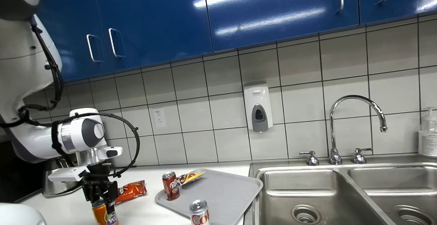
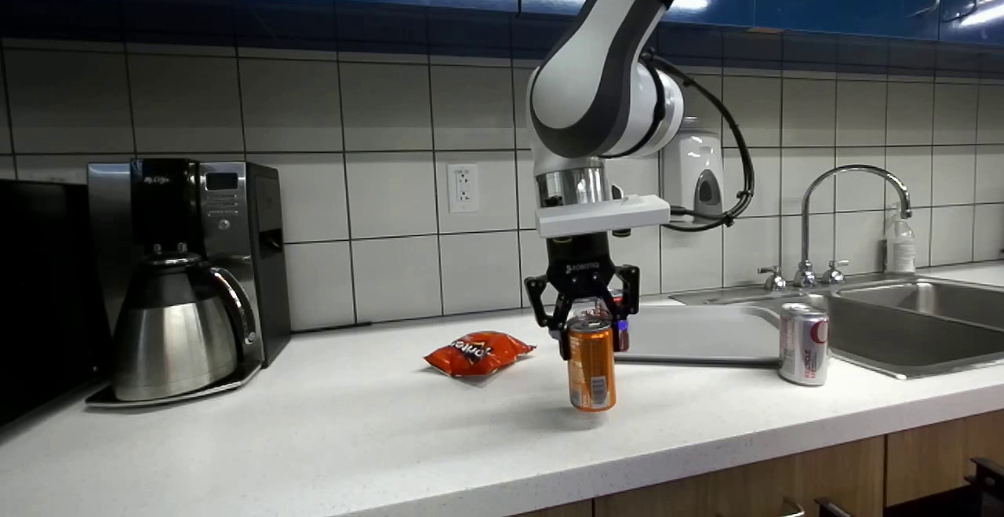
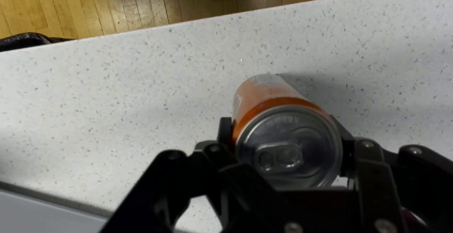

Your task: Put the cans on the grey tray.

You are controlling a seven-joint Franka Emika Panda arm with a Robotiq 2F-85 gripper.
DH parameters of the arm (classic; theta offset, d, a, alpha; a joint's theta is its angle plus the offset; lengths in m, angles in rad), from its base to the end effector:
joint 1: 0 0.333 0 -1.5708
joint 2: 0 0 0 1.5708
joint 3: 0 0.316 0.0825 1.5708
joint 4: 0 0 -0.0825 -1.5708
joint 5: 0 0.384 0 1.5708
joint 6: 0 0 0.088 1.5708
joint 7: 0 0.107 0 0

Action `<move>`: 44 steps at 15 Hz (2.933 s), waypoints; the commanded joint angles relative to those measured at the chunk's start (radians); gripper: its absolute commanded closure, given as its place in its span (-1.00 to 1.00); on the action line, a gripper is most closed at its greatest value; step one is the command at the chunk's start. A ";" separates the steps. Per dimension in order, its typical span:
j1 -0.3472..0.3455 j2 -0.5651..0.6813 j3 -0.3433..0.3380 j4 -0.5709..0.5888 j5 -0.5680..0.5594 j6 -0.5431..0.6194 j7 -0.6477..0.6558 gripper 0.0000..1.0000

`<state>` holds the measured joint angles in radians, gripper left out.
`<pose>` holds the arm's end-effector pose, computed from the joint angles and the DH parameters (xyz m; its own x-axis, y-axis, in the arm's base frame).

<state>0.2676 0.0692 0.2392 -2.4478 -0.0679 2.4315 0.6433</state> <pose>0.4144 0.2308 0.2661 0.9950 -0.0846 -0.0528 -0.0809 -0.9943 0.0689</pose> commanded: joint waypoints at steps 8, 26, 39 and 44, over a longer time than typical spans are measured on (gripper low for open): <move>-0.060 -0.052 -0.086 -0.012 -0.062 0.008 -0.041 0.23; -0.198 -0.013 -0.226 0.018 -0.090 0.088 -0.251 0.23; -0.243 0.128 -0.287 0.154 -0.076 0.138 -0.354 0.23; -0.237 0.197 -0.295 0.228 -0.069 0.142 -0.362 0.23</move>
<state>0.0361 0.2263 -0.0525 -2.2805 -0.1494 2.5749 0.3178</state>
